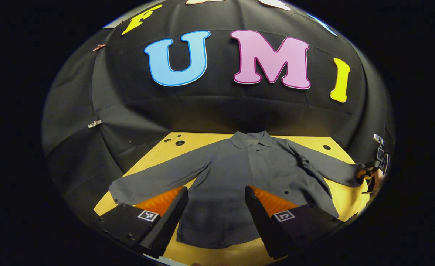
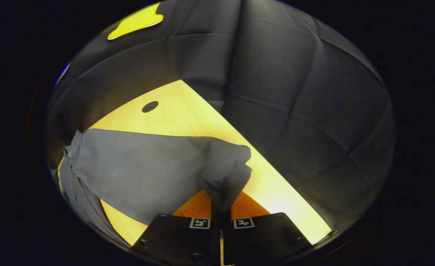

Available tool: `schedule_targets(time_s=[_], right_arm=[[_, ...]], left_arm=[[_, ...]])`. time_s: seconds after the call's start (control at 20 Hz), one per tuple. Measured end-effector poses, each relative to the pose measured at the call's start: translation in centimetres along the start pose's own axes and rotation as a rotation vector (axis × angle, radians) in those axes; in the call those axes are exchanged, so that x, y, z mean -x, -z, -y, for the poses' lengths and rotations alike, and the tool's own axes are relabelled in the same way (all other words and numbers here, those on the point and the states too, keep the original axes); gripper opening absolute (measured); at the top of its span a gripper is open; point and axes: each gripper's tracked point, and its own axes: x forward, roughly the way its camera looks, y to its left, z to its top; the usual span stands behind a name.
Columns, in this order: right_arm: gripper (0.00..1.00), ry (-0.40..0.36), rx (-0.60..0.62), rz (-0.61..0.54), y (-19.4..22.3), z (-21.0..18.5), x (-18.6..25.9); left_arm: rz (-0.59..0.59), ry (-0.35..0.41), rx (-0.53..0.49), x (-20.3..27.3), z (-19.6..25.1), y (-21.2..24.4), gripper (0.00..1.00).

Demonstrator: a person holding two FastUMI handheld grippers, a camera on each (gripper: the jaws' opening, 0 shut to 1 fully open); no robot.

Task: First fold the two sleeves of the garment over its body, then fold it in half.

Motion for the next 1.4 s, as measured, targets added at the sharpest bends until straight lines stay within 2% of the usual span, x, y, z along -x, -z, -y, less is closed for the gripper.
schedule_targets(time_s=[0.1, 0.15, 0.2, 0.3, 0.35, 0.4, 0.55, 0.75, 0.9, 1.1, 1.4], right_arm=[[0.06, -0.025, 0.001, -0.027, 0.4, -0.2, 0.4], [0.0, -0.019, 0.034, -0.019, 0.0, -0.2, 0.4], [0.06, -0.011, 0.072, -0.002, -0.7, -0.2, 0.9], [0.06, -0.014, 0.124, 0.034, -2.3, -1.2, 2.6], [0.06, -0.023, 0.138, 0.046, -3.0, -2.1, 3.5], [0.05, -0.035, 0.143, 0.062, -3.8, -2.8, 4.5], [0.05, -0.072, 0.162, 0.109, -5.6, -5.9, 7.6], [0.05, -0.112, 0.195, 0.149, -7.1, -10.1, 11.0], [0.05, -0.156, 0.233, 0.182, -8.2, -13.8, 13.4], [0.05, -0.217, 0.324, 0.232, -9.3, -19.6, 16.7], [0.05, -0.343, 0.428, 0.247, -7.9, -29.9, 20.0]], left_arm=[[-0.008, -0.006, 0.01, 0.1, -0.6, 0.2, 0.97], [-0.012, -0.009, 0.016, 0.2, -0.9, 0.4, 0.97], [-0.014, -0.011, 0.018, 0.3, -1.2, 0.3, 0.97], [-0.009, -0.018, 0.017, 0.4, -1.9, 0.3, 0.97], [-0.01, -0.018, 0.018, 0.4, -2.3, 0.4, 0.94], [-0.014, -0.017, 0.023, 0.5, -2.5, 0.6, 0.97], [-0.016, -0.019, 0.043, 0.8, -3.6, 0.4, 0.97], [0.051, -0.018, -0.024, 1.5, -5.1, -0.9, 0.97], [0.087, -0.009, -0.045, 2.1, -6.0, -1.4, 0.97], [0.088, -0.007, -0.005, 2.6, -7.3, -0.5, 0.97], [0.053, -0.053, 0.06, 3.2, -10.8, 1.8, 0.97]])
